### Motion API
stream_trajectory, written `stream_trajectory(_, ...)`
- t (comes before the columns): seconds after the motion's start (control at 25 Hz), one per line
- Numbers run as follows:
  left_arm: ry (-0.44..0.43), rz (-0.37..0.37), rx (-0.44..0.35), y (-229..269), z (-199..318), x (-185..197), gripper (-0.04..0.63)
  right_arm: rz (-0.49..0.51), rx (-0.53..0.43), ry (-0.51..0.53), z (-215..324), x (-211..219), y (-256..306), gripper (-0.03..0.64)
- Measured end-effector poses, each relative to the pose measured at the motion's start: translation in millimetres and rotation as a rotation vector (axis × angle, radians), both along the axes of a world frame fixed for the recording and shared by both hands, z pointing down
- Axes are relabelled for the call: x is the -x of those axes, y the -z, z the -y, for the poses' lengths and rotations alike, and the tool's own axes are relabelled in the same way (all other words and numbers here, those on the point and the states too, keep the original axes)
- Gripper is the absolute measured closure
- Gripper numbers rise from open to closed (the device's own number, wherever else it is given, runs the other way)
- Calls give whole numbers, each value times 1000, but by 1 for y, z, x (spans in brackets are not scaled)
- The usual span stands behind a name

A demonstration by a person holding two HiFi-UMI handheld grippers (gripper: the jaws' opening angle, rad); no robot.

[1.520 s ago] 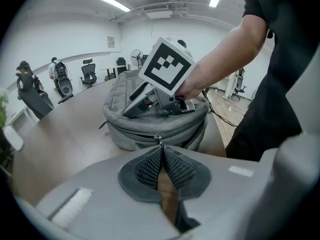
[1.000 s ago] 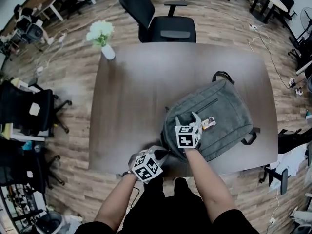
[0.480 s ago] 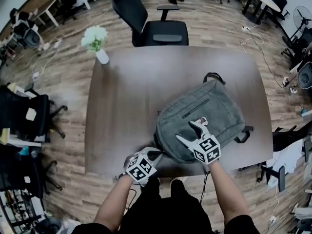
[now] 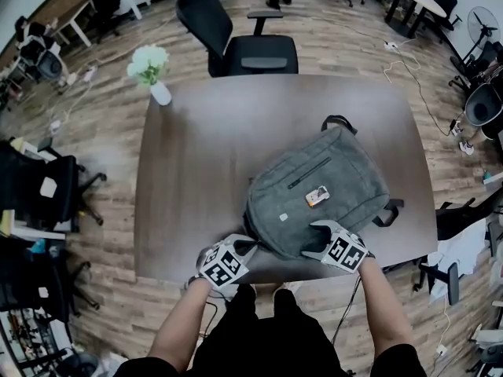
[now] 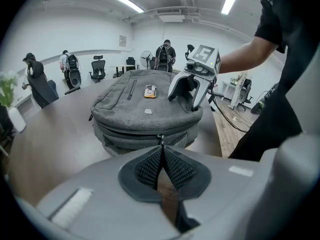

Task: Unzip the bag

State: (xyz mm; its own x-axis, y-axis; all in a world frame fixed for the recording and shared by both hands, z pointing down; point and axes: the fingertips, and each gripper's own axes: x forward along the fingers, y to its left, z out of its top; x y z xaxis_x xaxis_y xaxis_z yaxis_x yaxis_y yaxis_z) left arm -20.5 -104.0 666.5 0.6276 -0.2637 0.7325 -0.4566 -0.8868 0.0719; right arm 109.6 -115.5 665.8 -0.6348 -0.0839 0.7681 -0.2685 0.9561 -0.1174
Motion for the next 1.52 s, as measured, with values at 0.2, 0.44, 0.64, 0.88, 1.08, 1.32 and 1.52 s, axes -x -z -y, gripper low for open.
stream_trajectory(0.2, -6, 8, -7, 2, 0, -5, 568, -45, -50, -9, 0, 0, -14, 298)
stream_trajectory(0.44, -5, 24, -24, 4, -2, -5, 566, -21, -87, -124, 12, 17, -15, 298)
stream_trajectory(0.64, 27, 22, -7, -1, -5, -2, 566, 0, -95, -230, 24, 41, -15, 299)
stream_trajectory(0.88, 44, 25, -24, 0, -1, 4, 563, 0, -74, -328, 35, 51, -17, 299)
stream_trajectory(1.08, 77, 19, -28, 0, 0, 9, 557, 14, -92, -401, 46, 68, -16, 299)
stream_trajectory(1.32, 149, 31, -63, -2, 15, 24, 568, 47, -91, -432, 55, 82, -9, 296)
stream_trajectory(1.52, 164, 38, -59, -5, 17, 28, 569, 165, -138, -226, 33, 72, 33, 288)
